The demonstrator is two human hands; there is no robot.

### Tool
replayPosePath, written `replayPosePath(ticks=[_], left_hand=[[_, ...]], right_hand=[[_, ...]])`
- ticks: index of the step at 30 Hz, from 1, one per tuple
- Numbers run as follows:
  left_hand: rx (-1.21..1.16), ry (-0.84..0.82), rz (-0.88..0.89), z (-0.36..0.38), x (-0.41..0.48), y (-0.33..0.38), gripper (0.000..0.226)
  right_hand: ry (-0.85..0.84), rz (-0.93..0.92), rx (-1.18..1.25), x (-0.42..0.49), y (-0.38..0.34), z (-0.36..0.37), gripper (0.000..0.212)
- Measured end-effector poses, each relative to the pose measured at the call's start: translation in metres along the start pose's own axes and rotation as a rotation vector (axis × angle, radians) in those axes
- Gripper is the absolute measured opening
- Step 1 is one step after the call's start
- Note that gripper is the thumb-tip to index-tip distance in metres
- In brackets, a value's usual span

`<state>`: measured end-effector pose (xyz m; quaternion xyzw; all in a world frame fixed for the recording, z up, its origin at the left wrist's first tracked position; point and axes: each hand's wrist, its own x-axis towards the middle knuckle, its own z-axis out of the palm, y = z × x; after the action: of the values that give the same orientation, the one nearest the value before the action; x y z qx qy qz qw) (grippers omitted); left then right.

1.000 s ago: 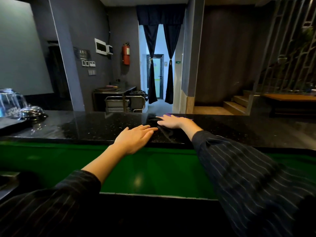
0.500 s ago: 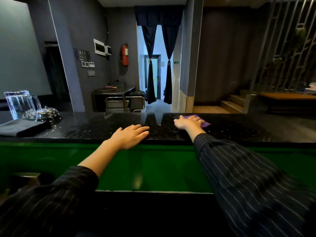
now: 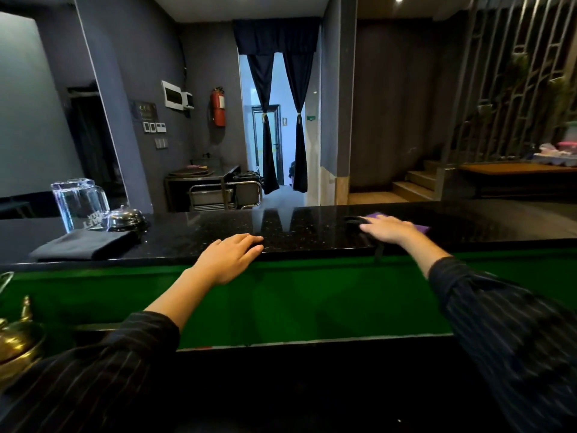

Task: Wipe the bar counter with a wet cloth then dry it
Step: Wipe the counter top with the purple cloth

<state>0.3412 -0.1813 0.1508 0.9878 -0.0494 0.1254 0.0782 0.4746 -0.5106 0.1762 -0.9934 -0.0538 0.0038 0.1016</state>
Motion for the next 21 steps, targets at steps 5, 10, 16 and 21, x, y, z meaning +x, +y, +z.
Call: replayPosePath(ticks=[5, 10, 16, 21], left_hand=[[0.057, 0.031, 0.024, 0.0, -0.011, -0.025, 0.045], [0.038, 0.04, -0.013, 0.001, -0.009, -0.023, 0.045], [0.032, 0.018, -0.051, -0.001, -0.005, -0.024, 0.048], [0.011, -0.06, -0.018, -0.013, -0.008, -0.028, 0.049]], right_hand=[[0.06, 0.313, -0.063, -0.002, 0.007, 0.003, 0.056], [0.04, 0.331, -0.146, -0.006, -0.077, 0.02, 0.064], [0.028, -0.094, -0.113, -0.021, -0.188, 0.047, 0.061], [-0.032, -0.393, -0.077, -0.048, -0.207, 0.051, 0.051]])
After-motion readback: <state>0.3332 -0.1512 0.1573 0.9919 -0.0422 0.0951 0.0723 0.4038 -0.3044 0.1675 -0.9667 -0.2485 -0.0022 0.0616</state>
